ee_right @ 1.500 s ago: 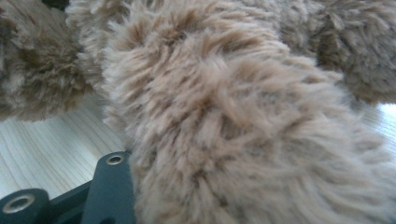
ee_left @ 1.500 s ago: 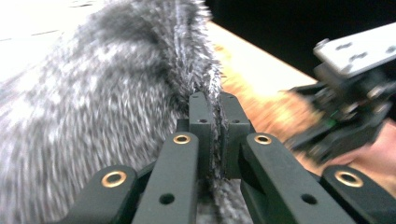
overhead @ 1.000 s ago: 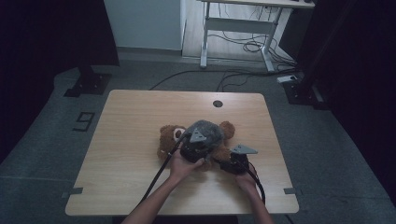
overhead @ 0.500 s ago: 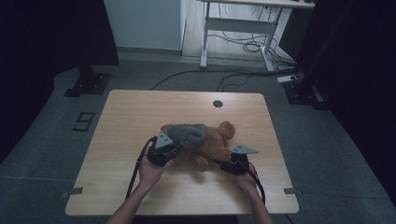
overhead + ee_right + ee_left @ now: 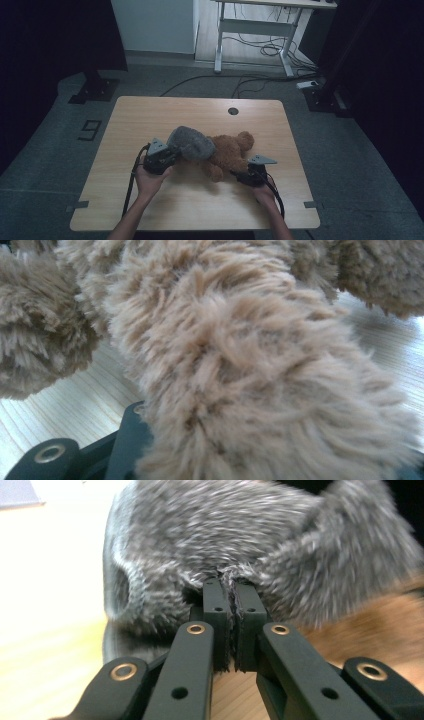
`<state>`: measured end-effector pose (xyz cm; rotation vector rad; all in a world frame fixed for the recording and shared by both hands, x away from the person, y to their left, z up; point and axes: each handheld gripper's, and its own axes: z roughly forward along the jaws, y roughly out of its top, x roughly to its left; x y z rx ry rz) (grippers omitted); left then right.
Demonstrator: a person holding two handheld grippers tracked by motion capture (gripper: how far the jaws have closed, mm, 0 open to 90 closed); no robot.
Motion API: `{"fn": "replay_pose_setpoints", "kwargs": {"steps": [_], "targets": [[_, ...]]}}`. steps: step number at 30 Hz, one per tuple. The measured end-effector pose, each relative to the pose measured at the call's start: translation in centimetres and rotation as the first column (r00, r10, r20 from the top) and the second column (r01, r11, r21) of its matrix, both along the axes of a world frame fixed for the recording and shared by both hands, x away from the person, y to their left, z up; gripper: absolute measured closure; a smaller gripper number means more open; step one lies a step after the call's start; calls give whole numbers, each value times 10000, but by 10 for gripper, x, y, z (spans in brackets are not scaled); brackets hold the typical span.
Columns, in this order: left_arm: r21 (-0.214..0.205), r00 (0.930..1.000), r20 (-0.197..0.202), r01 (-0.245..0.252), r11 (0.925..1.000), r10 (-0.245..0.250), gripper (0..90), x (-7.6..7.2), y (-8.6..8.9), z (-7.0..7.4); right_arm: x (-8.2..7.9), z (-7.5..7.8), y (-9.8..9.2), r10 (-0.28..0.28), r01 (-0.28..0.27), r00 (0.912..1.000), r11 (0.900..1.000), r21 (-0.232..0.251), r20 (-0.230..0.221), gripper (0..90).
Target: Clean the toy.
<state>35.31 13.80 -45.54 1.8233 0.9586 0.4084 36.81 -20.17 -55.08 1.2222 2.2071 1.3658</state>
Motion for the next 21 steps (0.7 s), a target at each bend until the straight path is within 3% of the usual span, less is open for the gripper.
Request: {"fn": "replay_pose_setpoints", "kwargs": {"steps": [3, 7, 10, 13, 15, 18, 19, 21], "targets": [[-238, 9959, 143, 892, 9957, -888, 861, -3, -30, 17, -1, 0, 0, 46, -45, 10000, 9999, -101, 49, 548], [174, 9839, 295, 1758, 9843, -1763, 859, -4, -81, 28, -1, 0, 0, 65, -64, 10000, 9999, -129, 71, 548], [311, 9761, -217, 2169, 9757, -2163, 857, 8, -117, 20, -1, 0, 0, 80, -79, 9999, 9999, -132, 85, 548], [524, 9669, -1046, 2392, 9695, -2329, 857, 22, -145, 0, -1, 0, 0, 102, -101, 9999, 9998, -172, 79, 547], [739, 9629, -1360, 2443, 9669, -2329, 857, 27, -151, -14, -1, 0, 0, 103, -101, 9999, 9997, -210, 100, 548], [-64, 9542, -1635, 2530, 9674, -2506, 859, 30, -138, -19, -1, 0, -1, 165, -162, 9998, 9993, -335, 95, 547], [-192, 9542, -1662, 2492, 9683, -2489, 858, 30, -132, -17, -1, 0, -1, 203, -198, 9997, 9992, -357, 129, 548], [-146, 9621, -1495, 2284, 9735, -2280, 858, 29, -117, -13, -1, 0, 0, 193, -188, 9997, 9992, -347, 152, 548]]}}
